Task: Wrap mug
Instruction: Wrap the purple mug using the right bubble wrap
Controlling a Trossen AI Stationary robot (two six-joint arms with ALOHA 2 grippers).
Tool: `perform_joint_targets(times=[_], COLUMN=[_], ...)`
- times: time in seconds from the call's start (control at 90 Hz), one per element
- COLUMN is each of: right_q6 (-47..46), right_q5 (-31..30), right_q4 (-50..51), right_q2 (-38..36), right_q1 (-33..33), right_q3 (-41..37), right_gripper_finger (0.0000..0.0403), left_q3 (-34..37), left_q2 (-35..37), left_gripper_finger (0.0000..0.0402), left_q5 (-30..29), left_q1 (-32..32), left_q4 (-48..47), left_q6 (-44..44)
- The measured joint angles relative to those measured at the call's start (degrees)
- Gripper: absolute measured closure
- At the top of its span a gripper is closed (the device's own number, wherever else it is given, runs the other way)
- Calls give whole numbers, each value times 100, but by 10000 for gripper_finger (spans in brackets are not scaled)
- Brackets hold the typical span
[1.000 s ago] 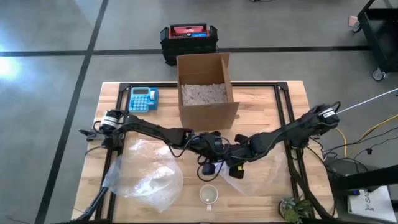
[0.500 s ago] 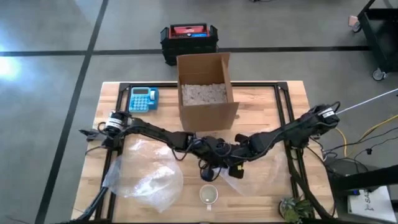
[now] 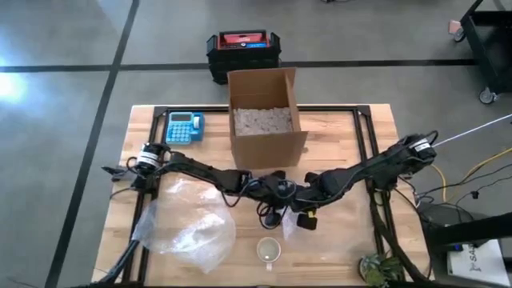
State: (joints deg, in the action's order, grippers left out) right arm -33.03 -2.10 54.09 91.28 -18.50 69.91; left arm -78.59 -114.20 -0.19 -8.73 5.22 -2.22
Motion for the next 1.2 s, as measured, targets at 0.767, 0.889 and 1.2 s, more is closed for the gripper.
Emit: perform_joint_targets(times=[0.767,0.889,1.2], right_q6=[-42,-58,10], right_q5=[144,171,0], right_q4=[364,865,1346], right_q2=[35,15,-153], right_q1=[-31,-40,-38], right_q3=[55,274,598], right_gripper_finger=[244,238,256], left_q3=[-34,-15,-17], left_q2=[-594,-598,-609], left_gripper_finger=[402,402,402], left_q5=[88,65,84], left_q1=[59,61,63], left_q4=[1323,1246,1280], left_q6=[323,284,199])
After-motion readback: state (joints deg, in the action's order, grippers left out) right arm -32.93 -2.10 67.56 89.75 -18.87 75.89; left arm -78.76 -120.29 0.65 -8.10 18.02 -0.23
